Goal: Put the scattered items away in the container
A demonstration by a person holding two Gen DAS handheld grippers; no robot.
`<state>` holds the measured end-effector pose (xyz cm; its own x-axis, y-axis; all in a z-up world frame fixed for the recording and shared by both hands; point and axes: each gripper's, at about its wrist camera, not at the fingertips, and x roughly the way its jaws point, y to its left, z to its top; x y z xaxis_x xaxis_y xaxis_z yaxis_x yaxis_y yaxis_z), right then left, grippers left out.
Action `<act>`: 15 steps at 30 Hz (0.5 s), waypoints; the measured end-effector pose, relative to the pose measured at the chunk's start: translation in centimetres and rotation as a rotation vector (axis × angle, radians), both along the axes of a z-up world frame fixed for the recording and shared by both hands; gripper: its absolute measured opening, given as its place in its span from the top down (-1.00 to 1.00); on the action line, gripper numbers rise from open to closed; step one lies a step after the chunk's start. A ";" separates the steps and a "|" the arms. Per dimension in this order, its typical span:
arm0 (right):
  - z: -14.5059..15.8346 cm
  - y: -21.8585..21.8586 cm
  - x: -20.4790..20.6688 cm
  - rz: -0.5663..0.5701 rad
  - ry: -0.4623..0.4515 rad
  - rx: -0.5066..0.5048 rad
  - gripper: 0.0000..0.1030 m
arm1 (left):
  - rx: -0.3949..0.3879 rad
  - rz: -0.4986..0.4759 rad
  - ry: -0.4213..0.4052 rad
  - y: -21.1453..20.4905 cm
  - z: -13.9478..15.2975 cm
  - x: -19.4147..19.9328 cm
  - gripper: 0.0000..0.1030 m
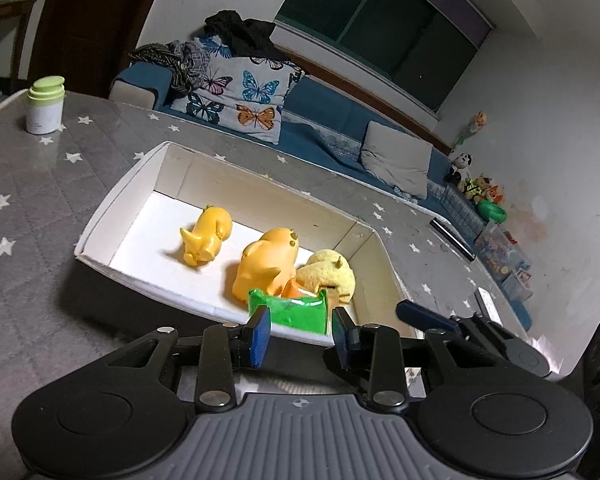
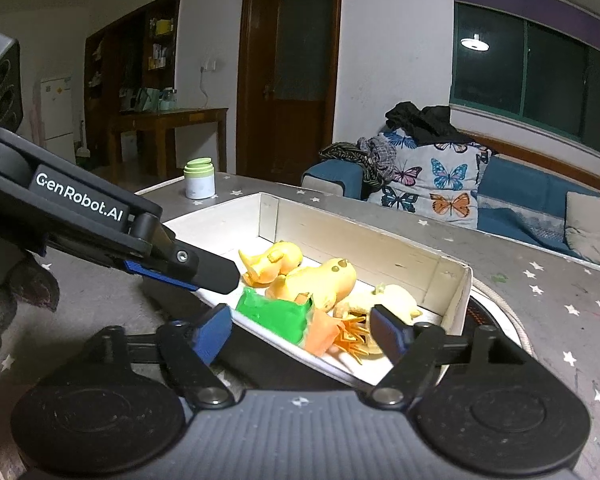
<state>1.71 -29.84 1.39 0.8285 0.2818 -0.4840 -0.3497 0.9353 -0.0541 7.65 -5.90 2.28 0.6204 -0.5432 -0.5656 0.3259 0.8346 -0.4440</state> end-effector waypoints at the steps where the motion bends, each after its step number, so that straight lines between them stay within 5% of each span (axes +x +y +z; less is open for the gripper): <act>1: 0.0 0.0 -0.3 -0.002 -0.004 -0.004 -0.60 | 0.006 0.002 -0.002 0.0 0.0 -0.3 0.31; 15: -0.7 -0.4 -3.3 -0.032 0.020 0.020 -0.93 | 0.089 0.036 0.017 0.3 -1.5 -3.5 0.31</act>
<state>-1.58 -30.28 0.68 0.8276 0.2651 -0.4947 -0.3201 0.9470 -0.0282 4.13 -5.63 0.82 0.6286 -0.4680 -0.6211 0.2880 0.8820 -0.3731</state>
